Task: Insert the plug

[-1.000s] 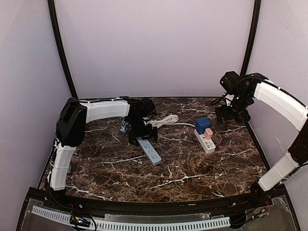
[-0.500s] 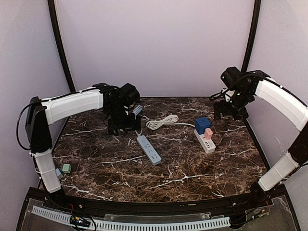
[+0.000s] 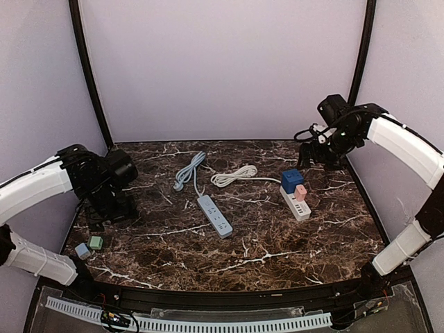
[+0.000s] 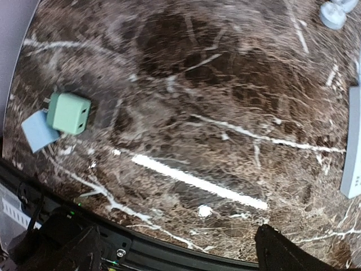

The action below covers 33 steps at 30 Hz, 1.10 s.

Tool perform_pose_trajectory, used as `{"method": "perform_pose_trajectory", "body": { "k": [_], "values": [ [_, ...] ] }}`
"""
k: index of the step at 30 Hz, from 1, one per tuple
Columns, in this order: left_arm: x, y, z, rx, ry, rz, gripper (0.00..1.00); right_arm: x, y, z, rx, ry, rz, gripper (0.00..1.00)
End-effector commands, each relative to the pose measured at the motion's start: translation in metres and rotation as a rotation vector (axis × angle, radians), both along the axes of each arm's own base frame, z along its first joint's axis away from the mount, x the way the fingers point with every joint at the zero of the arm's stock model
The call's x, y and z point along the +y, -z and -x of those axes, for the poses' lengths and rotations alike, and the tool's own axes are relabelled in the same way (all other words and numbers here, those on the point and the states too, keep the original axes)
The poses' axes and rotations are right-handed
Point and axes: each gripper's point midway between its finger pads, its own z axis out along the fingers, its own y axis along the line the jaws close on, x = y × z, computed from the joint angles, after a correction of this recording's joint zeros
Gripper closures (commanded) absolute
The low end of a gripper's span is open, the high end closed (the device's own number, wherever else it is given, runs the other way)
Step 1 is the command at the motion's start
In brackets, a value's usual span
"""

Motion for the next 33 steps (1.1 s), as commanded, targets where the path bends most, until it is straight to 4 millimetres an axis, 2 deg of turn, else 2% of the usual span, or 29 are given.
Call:
{"method": "perform_pose_trajectory", "body": {
  "k": [1,5,8,13,19,22,28,33],
  "values": [
    [0.052,0.010,0.048,0.049,-0.276,-0.028,0.08,0.019,0.000,0.008,0.006,-0.050,-0.124,0.01],
    [0.069,0.017,0.069,0.028,-0.485,0.016,0.11,0.029,0.014,0.018,0.059,-0.050,-0.180,0.01],
    [0.079,0.021,0.080,0.049,-0.565,0.011,0.11,0.030,0.018,0.021,0.069,-0.050,-0.189,0.01],
    [0.092,0.034,0.086,0.073,-0.707,0.023,0.12,0.031,0.021,0.020,0.068,-0.045,-0.191,0.01],
    [0.099,0.054,0.070,0.110,-0.813,0.098,0.14,0.024,0.019,0.013,0.033,-0.026,-0.152,0.01],
    [0.099,0.065,0.053,0.124,-0.856,0.141,0.15,0.019,0.016,0.011,0.009,-0.011,-0.131,0.01],
    [0.111,0.070,0.020,0.076,-0.959,0.198,0.18,0.015,0.005,0.013,-0.021,-0.007,-0.125,0.01],
    [0.120,0.080,0.012,0.088,-1.049,0.202,0.20,0.013,0.001,0.015,-0.035,-0.008,-0.121,0.01]
  ]
}}
